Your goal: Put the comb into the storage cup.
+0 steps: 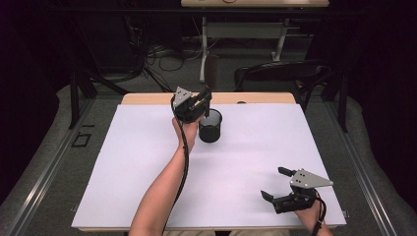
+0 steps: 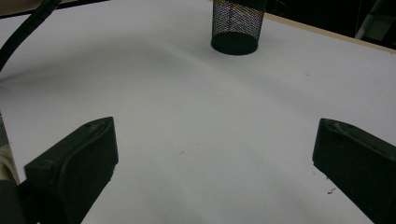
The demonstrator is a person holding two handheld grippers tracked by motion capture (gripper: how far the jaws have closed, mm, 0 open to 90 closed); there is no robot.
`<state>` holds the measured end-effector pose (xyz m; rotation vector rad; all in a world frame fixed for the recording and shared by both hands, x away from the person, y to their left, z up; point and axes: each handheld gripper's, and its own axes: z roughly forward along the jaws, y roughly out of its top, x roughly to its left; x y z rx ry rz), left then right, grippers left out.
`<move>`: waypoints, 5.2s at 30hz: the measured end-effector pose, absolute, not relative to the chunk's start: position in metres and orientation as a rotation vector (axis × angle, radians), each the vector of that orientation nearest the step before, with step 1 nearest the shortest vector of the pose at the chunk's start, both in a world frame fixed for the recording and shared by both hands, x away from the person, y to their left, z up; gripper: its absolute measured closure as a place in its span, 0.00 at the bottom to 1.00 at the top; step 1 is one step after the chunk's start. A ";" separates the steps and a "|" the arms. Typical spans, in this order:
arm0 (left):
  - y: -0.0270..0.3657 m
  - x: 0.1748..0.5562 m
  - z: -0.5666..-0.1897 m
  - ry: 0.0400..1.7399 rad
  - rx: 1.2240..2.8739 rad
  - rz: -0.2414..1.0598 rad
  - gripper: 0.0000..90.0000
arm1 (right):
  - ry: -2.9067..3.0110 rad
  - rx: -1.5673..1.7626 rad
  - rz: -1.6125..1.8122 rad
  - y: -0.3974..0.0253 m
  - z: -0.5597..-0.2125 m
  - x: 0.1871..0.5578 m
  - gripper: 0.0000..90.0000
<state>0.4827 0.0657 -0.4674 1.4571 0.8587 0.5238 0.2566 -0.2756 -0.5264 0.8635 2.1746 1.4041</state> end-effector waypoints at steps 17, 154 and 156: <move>0.061 0.484 -0.473 0.861 1.472 0.518 0.80 | 2.173 0.867 1.408 -0.276 -0.526 0.256 0.00; 0.055 0.459 -0.511 0.844 1.656 0.595 0.34 | 2.182 0.865 1.403 -0.274 -0.526 0.256 0.00; 0.057 0.456 -0.507 0.842 1.673 0.606 0.28 | 2.183 0.866 1.401 -0.274 -0.526 0.256 0.00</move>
